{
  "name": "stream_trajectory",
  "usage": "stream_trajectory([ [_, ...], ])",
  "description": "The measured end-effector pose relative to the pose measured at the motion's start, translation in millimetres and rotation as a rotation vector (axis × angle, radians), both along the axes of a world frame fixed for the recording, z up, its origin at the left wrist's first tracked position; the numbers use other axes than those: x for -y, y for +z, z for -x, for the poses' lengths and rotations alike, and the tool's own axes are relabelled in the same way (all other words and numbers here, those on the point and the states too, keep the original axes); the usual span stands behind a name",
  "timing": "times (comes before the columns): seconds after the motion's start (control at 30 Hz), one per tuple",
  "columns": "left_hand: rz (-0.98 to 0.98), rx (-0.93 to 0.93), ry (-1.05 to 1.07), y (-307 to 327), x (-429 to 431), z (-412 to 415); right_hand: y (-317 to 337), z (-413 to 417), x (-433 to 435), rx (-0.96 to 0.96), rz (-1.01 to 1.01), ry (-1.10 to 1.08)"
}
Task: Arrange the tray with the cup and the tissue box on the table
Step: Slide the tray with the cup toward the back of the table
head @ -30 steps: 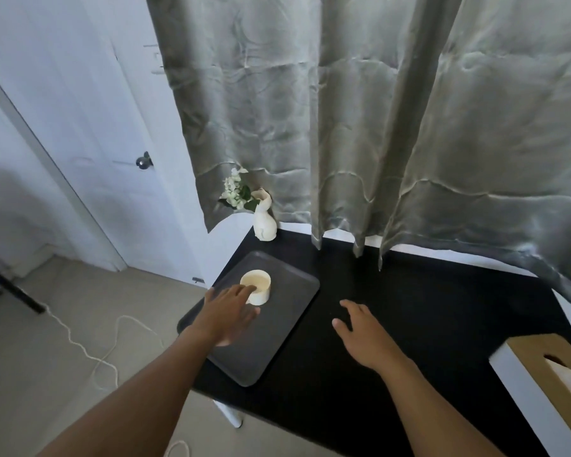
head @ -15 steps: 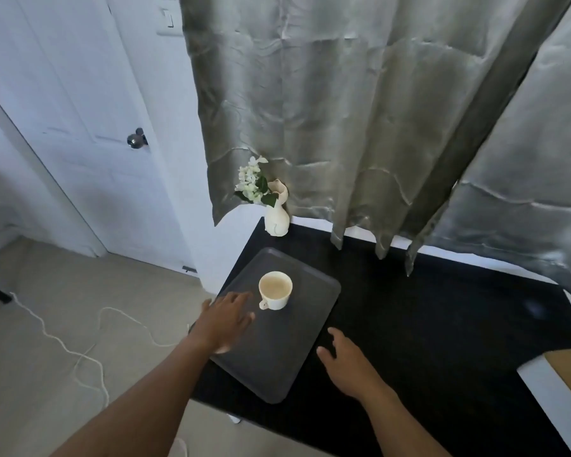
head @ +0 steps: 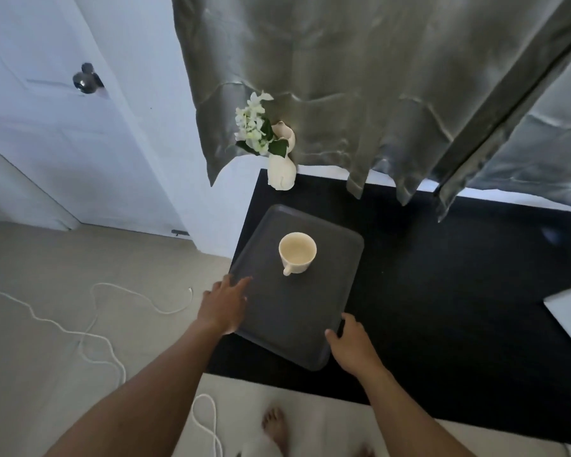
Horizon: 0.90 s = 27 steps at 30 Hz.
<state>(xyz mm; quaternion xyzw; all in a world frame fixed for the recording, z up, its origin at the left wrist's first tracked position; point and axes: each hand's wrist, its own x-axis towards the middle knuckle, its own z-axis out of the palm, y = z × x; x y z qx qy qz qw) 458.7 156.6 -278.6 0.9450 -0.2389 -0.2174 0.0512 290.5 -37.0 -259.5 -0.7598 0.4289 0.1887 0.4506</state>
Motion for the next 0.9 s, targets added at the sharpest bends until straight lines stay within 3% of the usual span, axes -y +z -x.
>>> stream_trajectory([
  [0.37, -0.150, -0.062, 0.079, -28.9, 1.3, -10.9, -28.6, -1.3, -23.2, -0.086, -0.113, -0.119],
  [0.6, -0.148, -0.046, 0.079, -37.8, -3.0, -17.2, -31.1, -1.9, -24.6, -0.075, -0.099, -0.132],
  [0.9, -0.041, -0.100, 0.289, -36.5, 10.4, -13.4, -34.7, 2.5, -21.9, -0.047, -0.076, -0.194],
])
